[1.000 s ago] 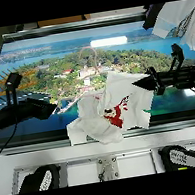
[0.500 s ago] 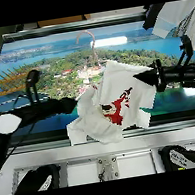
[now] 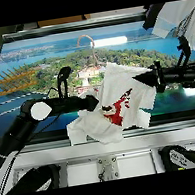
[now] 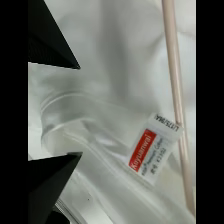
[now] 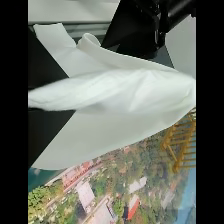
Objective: Fold the clothes and pants, and hang the long-sleeved shirts on hangers.
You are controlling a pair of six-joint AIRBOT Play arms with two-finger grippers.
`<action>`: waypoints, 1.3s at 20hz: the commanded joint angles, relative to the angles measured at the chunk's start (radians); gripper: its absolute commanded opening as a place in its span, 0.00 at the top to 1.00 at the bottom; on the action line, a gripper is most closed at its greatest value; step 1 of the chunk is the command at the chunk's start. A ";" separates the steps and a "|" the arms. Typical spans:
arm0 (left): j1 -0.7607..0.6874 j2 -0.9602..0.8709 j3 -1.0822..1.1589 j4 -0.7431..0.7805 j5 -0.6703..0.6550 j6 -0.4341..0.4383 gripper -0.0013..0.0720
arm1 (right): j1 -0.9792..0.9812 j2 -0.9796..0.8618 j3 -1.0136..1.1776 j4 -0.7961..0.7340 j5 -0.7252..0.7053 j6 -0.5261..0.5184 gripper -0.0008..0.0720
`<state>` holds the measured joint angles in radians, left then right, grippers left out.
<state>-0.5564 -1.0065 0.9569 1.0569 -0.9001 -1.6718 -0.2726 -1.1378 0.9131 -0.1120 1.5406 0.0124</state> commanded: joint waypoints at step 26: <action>0.308 0.098 0.005 0.197 -0.219 -0.116 0.96 | 0.160 0.195 0.001 0.035 -0.221 0.384 0.97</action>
<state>-0.2535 -0.9115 0.9623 1.2568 -1.1145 -1.7882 -0.1333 -0.9504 0.9131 -0.1066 1.3888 0.3744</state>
